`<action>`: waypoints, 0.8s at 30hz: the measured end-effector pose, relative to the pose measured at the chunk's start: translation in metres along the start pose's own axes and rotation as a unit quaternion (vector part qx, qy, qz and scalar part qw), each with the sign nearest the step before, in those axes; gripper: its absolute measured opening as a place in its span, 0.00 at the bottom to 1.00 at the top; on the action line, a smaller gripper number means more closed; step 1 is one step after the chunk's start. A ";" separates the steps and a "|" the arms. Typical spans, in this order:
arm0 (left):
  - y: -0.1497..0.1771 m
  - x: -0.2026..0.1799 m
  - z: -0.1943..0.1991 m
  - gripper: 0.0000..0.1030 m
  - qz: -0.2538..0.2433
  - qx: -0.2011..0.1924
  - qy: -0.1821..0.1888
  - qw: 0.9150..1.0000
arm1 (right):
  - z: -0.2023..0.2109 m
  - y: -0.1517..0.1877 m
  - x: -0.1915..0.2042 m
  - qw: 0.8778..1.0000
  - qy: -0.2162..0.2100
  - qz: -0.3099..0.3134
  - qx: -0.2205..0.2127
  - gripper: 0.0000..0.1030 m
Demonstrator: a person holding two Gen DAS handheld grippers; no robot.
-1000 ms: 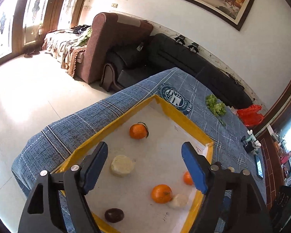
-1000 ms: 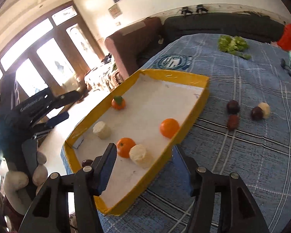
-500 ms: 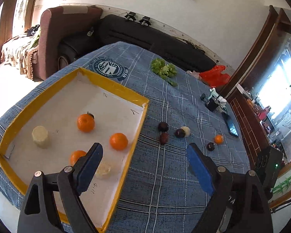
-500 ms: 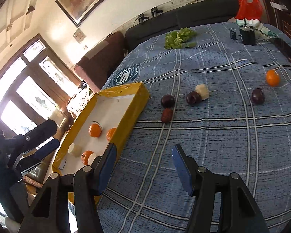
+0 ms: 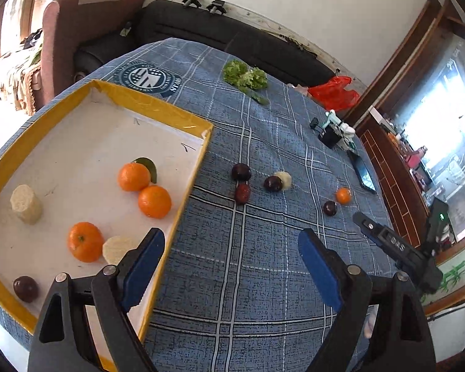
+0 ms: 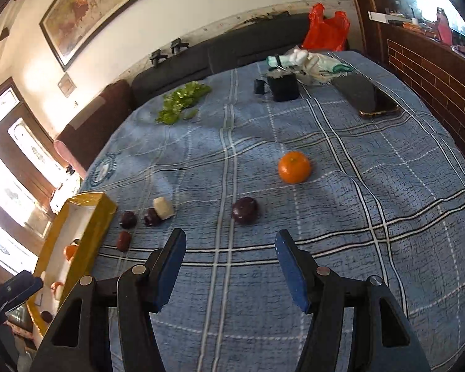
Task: Organize fruits
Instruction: 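Withdraw both open tools from the tray back toward the remaining fruits, then close the left tool on a dark red plum while the right tool grasps another plum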
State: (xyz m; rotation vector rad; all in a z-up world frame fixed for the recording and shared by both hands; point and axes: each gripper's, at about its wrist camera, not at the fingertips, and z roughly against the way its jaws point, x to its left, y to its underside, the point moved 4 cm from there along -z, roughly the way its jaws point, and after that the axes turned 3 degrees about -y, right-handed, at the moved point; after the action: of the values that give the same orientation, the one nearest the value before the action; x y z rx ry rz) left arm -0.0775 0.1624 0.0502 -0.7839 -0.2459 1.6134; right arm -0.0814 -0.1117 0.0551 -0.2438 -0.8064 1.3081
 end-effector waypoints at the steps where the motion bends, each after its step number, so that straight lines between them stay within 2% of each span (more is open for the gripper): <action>1: 0.001 -0.005 -0.001 0.75 -0.012 0.002 0.004 1.000 | -0.007 -0.002 -0.002 1.000 0.002 -0.002 0.006 0.63; 2: 0.002 -0.011 -0.003 0.70 -0.029 0.004 0.007 1.000 | -0.012 -0.004 -0.002 1.000 0.003 -0.001 0.010 0.63; 4: 0.005 -0.023 -0.006 0.54 -0.056 0.005 0.010 0.998 | -0.025 -0.008 0.001 1.000 0.008 0.008 0.018 0.63; 6: 0.006 -0.035 -0.008 0.47 -0.081 0.005 0.012 0.997 | -0.037 -0.010 0.003 0.999 0.017 0.015 0.025 0.63; 11: -0.001 -0.054 -0.024 0.47 -0.122 0.000 -0.002 0.993 | -0.063 -0.014 0.003 0.998 0.042 0.033 0.035 0.63; 14: -0.009 -0.067 -0.041 0.47 -0.163 -0.001 -0.024 0.986 | -0.070 -0.013 -0.001 0.998 0.034 0.028 0.034 0.63; 18: -0.015 -0.075 -0.063 0.47 -0.177 0.012 -0.034 0.984 | -0.069 -0.012 -0.003 0.999 0.022 0.025 0.019 0.64; 24: -0.018 -0.086 -0.094 0.47 -0.190 0.028 -0.030 0.981 | -0.067 -0.012 -0.004 1.000 0.012 0.022 0.013 0.64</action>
State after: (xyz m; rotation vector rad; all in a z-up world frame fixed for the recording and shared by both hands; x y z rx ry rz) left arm -0.0057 0.0605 0.0198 -0.6026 -0.3685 1.2777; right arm -0.0289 -0.1007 0.0130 -0.2570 -0.7677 1.3531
